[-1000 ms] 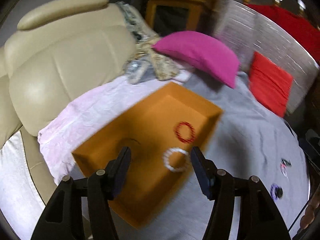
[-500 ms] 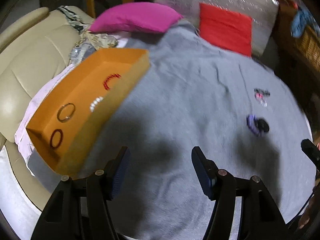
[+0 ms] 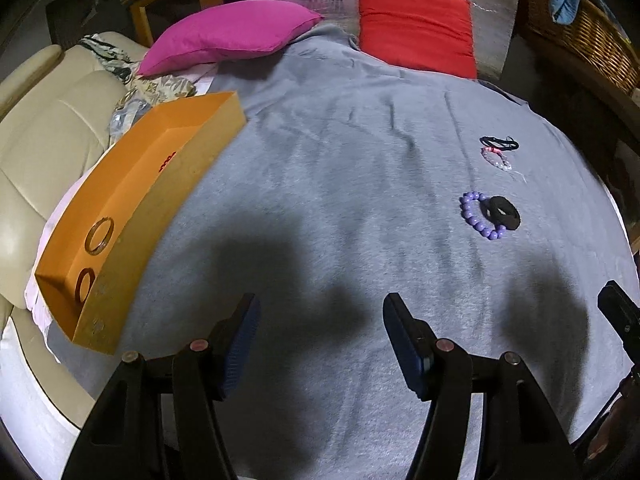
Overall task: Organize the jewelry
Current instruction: 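Move both open tools back over the remaining bracelets on the bed, then grasp the pink-white bead bracelet with the right tool while the left tool grasps the purple bead bracelet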
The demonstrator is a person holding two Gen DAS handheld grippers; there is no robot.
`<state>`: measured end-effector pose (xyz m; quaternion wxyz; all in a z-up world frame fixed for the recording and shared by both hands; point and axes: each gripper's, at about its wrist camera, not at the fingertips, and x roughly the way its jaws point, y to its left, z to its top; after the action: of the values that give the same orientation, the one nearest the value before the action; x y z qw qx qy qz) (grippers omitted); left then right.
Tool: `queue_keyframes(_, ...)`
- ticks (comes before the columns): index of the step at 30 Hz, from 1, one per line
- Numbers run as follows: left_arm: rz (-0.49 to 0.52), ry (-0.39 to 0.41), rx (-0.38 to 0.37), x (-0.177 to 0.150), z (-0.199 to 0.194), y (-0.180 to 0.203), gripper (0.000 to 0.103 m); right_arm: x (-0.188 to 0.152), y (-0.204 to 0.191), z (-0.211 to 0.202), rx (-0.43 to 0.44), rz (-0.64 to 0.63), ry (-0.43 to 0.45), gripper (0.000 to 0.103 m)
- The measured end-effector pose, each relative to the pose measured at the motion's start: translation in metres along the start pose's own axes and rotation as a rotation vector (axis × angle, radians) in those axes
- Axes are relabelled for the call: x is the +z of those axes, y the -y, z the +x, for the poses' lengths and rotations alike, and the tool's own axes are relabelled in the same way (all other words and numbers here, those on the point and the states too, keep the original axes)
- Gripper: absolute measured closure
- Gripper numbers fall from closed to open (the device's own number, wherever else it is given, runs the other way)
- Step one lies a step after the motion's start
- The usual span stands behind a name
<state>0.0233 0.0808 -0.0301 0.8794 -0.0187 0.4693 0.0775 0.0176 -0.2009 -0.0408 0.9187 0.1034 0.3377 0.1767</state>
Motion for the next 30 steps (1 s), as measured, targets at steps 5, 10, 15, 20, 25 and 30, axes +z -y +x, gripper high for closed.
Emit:
queue_keyframes(5,0.006,-0.015,-0.003,0.005,0.010,0.008,0.039,-0.001,0.006,-0.004,0.002,0.020,0.015,0.020)
queue_keyframes(10,0.022,-0.033,-0.008,0.009,0.024,0.017,0.039,0.002,0.012,-0.004,0.007,0.038,0.019,0.020)
queue_keyframes(15,0.019,-0.058,-0.022,0.009,0.040,0.022,0.039,0.019,0.027,0.005,0.002,0.072,0.001,0.020)
queue_keyframes(20,0.022,-0.079,-0.036,0.008,0.054,0.025,0.039,0.055,0.051,0.047,0.011,0.146,-0.069,0.020)
queue_keyframes(25,0.024,-0.086,-0.045,0.011,0.064,0.023,0.039,0.106,0.063,0.112,-0.010,0.174,-0.149,0.030)
queue_keyframes(30,0.006,-0.093,-0.056,0.015,0.075,0.016,0.039,0.143,0.052,0.177,-0.104,0.095,-0.267,0.044)
